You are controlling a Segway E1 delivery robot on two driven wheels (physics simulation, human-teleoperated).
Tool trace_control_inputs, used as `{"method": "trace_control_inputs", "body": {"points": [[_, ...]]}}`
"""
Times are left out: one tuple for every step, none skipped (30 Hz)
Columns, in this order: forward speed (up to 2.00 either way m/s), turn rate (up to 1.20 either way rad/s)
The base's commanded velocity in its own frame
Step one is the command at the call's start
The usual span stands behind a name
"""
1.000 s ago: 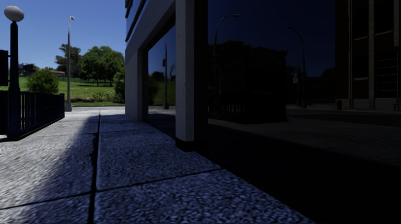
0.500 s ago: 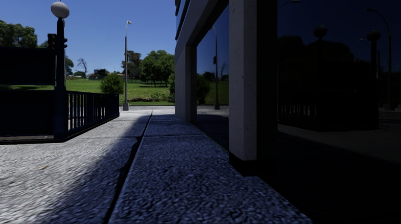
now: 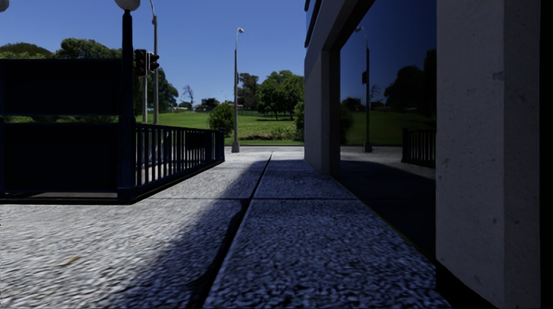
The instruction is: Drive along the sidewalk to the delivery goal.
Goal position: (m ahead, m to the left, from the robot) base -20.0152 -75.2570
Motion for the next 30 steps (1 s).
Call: {"method": "trace_control_inputs", "body": {"points": [[1.81,0.49],[1.81,0.49],[1.81,0.49],[1.81,0.45],[1.86,0.37],[1.86,0.37],[2.0,0.31],[2.0,0.3],[2.0,0.27],[2.0,0.27],[2.0,0.21],[2.0,0.0],[2.0,0.0],[2.0,0.0],[2.0,0.0],[2.0,0.0],[2.0,0.0],[2.0,0.0],[2.0,0.0],[2.0,0.0],[2.0,0.0],[2.0,0.0],[2.0,0.0],[2.0,0.0],[2.0,0.0],[2.0,0.0],[2.0,0.0],[2.0,0.0],[2.0,0.0],[2.0,0.0]]}}
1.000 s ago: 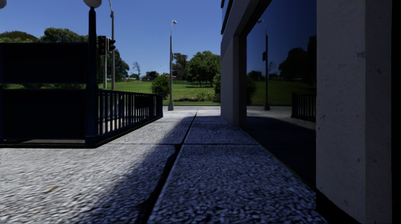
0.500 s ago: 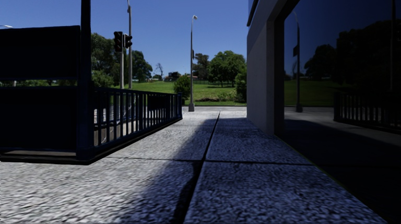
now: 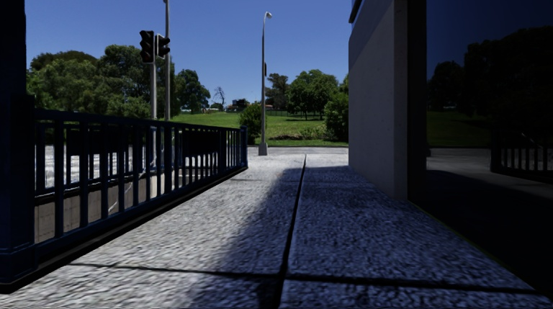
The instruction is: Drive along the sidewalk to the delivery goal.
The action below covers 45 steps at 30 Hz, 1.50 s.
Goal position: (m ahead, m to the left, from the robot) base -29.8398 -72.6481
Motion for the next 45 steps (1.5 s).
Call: {"method": "trace_control_inputs", "body": {"points": [[2.0,0.0],[2.0,0.0],[2.0,0.0],[2.0,0.0],[2.0,0.0],[2.0,0.0],[2.0,0.0],[2.0,0.0],[2.0,-0.1],[2.0,-0.1],[2.0,-0.2],[2.0,-0.25],[2.0,-0.26],[2.0,-0.26],[2.0,-0.19],[2.0,0.0],[2.0,0.0],[2.0,0.0],[2.0,0.0],[2.0,0.0],[2.0,0.0],[2.0,0.0],[2.0,0.0],[2.0,0.0],[2.0,0.0],[2.0,0.0],[2.0,0.0],[2.0,0.0],[2.0,0.0],[2.0,0.0],[2.0,0.0],[2.0,0.0],[2.0,0.0],[2.0,0.0],[2.0,0.0],[2.0,0.0],[2.0,0.0],[2.0,0.0],[2.0,0.0],[2.0,-0.18],[2.0,-0.28],[2.0,-0.3],[2.0,-0.3],[2.0,-0.3],[2.0,-0.17]]}}
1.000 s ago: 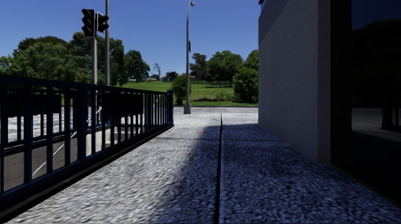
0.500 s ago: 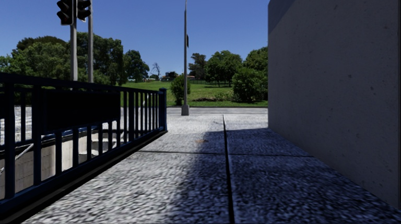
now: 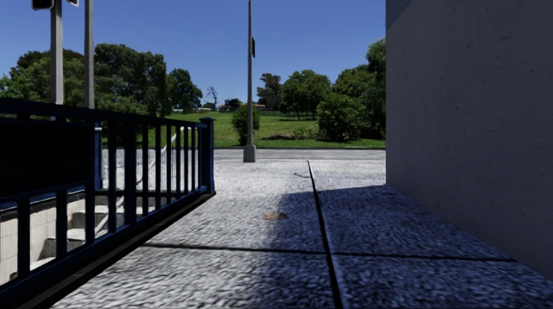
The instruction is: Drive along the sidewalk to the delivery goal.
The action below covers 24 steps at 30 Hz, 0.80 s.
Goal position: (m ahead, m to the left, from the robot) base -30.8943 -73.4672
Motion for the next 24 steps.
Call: {"method": "trace_control_inputs", "body": {"points": [[2.0,0.0],[2.0,0.0],[2.0,0.0],[2.0,0.0],[2.0,0.0],[2.0,0.0],[2.0,0.0],[2.0,0.0],[2.0,0.0],[2.0,0.0],[2.0,0.0],[2.0,-0.14],[2.0,-0.29],[2.0,-0.29],[2.0,-0.33],[2.0,-0.31],[2.0,-0.27],[2.0,-0.27],[2.0,-0.21],[2.0,-0.09],[2.0,-0.09],[2.0,-0.02],[2.0,0.0],[2.0,0.0]]}}
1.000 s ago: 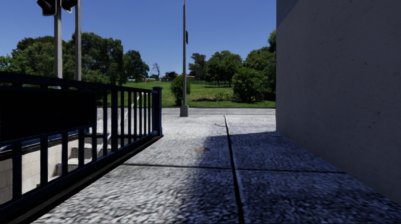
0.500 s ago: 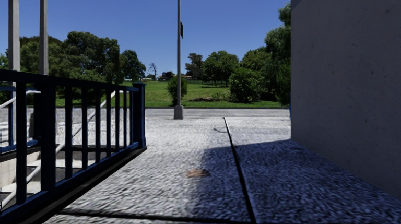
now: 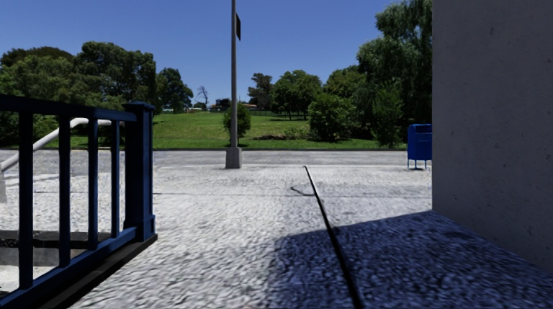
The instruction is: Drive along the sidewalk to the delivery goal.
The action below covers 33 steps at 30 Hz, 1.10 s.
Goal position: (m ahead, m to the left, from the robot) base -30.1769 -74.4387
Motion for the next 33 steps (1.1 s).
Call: {"method": "trace_control_inputs", "body": {"points": [[2.0,0.0],[2.0,0.0],[2.0,0.0],[2.0,-0.02],[2.0,-0.02],[2.0,-0.21],[1.84,-0.37],[1.75,-0.4],[1.75,-0.4],[1.66,-0.41],[1.61,-0.41],[1.59,-0.41],[1.59,-0.41],[1.58,-0.41],[1.58,-0.41],[1.58,-0.41],[1.58,-0.41],[1.58,-0.41],[1.58,-0.41],[1.58,-0.41],[1.58,-0.41],[1.58,-0.4],[1.58,-0.4],[1.58,-0.12],[1.58,0.0],[1.58,0.0],[1.58,0.0],[1.58,0.0],[1.58,0.0],[1.58,0.0],[1.58,-0.1],[1.58,-0.24],[1.57,-0.3]]}}
